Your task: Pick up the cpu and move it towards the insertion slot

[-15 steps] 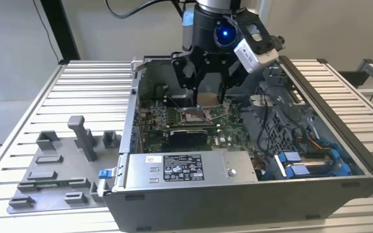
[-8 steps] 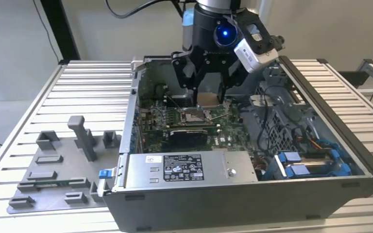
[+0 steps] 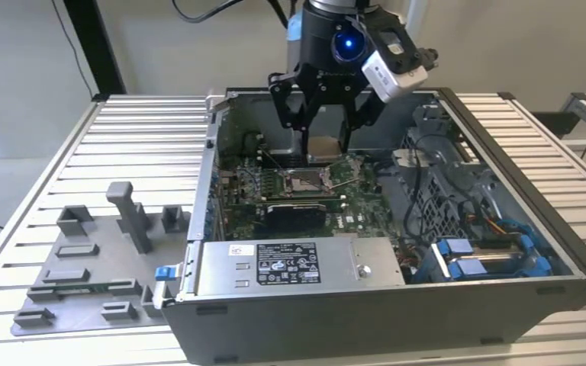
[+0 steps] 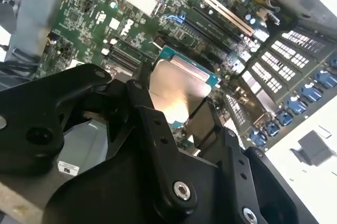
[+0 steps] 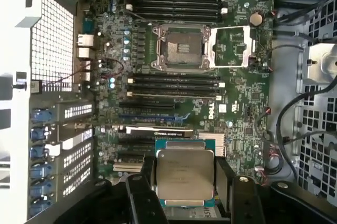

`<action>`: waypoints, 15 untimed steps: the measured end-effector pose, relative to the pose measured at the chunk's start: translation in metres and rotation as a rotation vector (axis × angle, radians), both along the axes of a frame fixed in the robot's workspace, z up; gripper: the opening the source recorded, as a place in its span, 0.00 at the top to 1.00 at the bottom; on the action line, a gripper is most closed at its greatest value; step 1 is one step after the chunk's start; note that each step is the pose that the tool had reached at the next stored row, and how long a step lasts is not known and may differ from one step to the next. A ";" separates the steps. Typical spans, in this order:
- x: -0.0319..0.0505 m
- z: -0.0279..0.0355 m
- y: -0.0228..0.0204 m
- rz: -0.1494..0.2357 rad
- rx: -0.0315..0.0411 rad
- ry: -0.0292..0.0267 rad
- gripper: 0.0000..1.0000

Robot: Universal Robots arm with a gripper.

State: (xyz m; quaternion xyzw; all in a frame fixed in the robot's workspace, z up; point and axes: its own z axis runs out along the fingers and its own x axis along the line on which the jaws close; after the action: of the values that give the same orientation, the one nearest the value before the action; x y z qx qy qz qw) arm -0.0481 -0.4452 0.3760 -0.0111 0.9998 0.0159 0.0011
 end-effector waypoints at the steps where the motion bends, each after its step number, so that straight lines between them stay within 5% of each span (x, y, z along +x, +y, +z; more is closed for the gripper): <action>1: 0.0000 -0.0002 0.0014 -0.002 0.0001 0.0000 1.00; 6: 0.0000 -0.0018 0.0055 -0.022 0.0002 0.0000 1.00; 15: 0.0000 -0.0032 0.0253 -0.028 0.0000 0.0001 1.00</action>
State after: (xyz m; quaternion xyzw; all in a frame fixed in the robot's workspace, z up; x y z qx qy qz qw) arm -0.0482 -0.4199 0.3728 0.0029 0.9999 0.0158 0.0013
